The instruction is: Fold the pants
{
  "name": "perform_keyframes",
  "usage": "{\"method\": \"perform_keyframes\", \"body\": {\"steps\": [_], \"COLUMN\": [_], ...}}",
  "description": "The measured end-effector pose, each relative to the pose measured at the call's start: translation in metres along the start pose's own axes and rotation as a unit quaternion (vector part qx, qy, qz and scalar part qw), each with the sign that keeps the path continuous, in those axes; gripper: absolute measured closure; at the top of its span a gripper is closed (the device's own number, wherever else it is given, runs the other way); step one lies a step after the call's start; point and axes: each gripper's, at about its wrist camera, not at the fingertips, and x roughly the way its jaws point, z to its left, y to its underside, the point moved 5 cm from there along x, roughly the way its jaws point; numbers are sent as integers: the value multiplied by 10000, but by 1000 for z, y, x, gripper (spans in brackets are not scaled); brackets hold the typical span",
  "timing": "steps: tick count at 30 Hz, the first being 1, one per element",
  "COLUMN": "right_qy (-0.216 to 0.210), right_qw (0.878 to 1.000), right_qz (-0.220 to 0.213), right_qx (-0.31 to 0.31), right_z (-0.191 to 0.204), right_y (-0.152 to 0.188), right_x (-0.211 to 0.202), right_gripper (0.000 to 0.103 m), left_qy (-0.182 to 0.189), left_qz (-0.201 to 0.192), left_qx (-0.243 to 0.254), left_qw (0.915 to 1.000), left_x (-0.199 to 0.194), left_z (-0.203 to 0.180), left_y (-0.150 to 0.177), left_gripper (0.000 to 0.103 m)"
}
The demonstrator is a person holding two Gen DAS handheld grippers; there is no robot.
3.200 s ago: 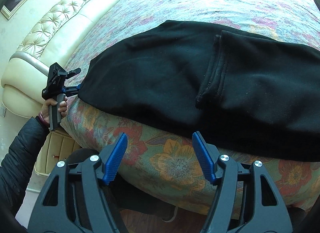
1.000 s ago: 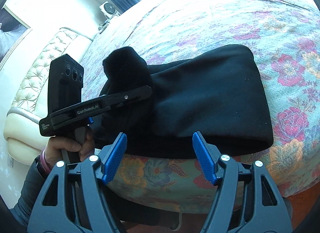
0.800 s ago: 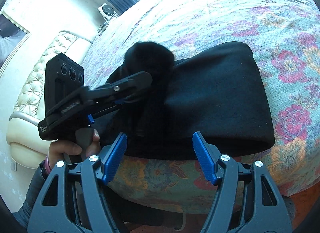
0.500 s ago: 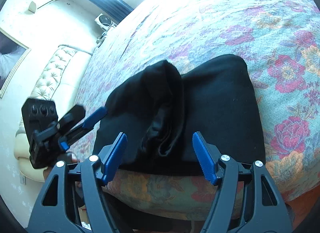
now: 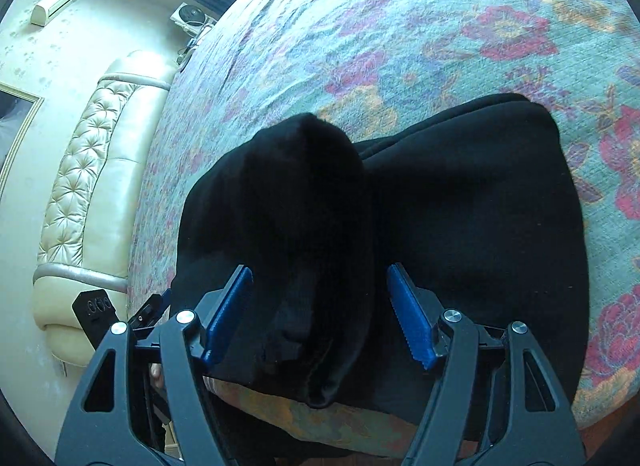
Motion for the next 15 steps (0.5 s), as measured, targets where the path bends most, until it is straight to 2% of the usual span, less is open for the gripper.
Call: {"method": "perform_keyframes", "body": {"steps": [9, 12, 14, 15], "right_qy": [40, 182, 180, 119], "right_qw": [9998, 9994, 9993, 9993], "right_qz": [183, 193, 239, 295], "right_qx": [-108, -221, -227, -179], "right_z": [9, 10, 8, 8], "right_y": [4, 5, 6, 7], "right_x": [14, 16, 18, 23], "right_gripper": [34, 49, 81, 81], "left_qy": [80, 49, 32, 29], "left_qz": [2, -23, -33, -37], "left_qx": [-220, -240, -255, -257], "left_qw": [9997, 9997, 9997, 9997], "left_x": [11, 10, 10, 10], "left_z": [2, 3, 4, 4], "left_y": [14, 15, 15, 15], "left_gripper": [21, 19, 18, 18]}}
